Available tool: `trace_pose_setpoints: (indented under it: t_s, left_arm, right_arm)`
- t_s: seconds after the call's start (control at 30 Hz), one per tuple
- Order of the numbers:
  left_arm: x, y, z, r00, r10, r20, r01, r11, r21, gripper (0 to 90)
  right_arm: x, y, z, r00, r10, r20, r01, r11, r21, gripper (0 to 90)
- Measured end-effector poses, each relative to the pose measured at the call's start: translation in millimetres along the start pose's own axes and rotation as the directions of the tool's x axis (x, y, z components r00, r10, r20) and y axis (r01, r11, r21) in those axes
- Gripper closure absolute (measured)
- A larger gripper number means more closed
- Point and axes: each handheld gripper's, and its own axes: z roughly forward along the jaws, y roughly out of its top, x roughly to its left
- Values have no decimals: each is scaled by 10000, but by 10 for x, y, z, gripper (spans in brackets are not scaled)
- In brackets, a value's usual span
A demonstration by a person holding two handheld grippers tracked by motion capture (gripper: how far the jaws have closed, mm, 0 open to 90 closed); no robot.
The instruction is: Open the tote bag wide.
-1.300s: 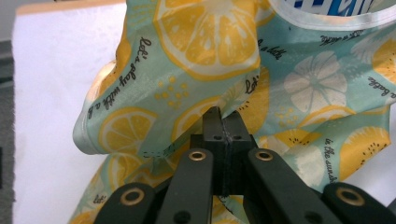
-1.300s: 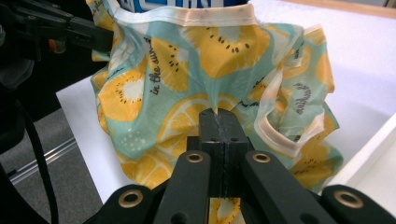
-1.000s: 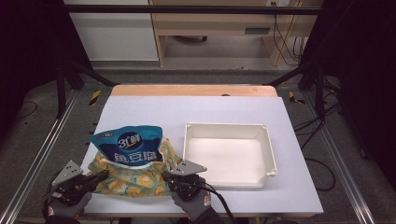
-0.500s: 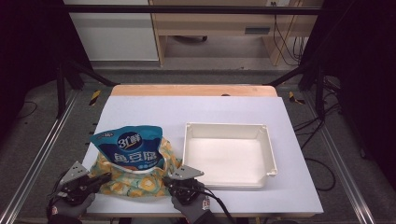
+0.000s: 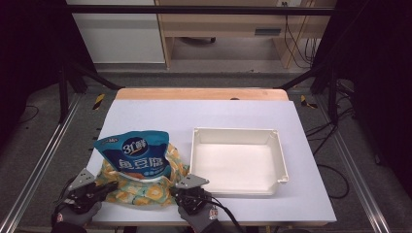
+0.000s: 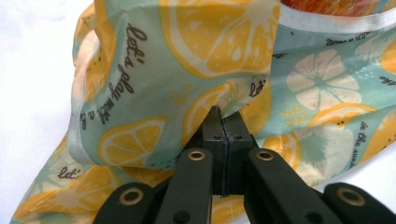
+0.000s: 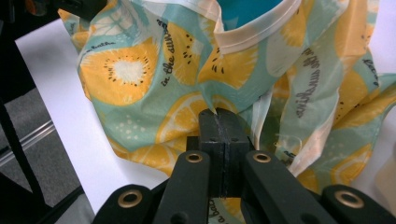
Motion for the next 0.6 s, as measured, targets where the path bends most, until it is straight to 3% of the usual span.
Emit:
trace_pose_setpoints:
  t_s: [0.4, 0.6]
  left_arm:
    - [0, -30, 106, 9996, 283, -6, -282, 9966, 775, 897]
    - [10, -45, 148, 9997, 250, 85, -258, 9934, 1119, 897]
  right_arm:
    - [0, -33, 74, 9993, -187, 329, 169, 9983, 552, 880]
    - [-2, -28, 54, 9998, -130, 145, 123, 9988, 472, 833]
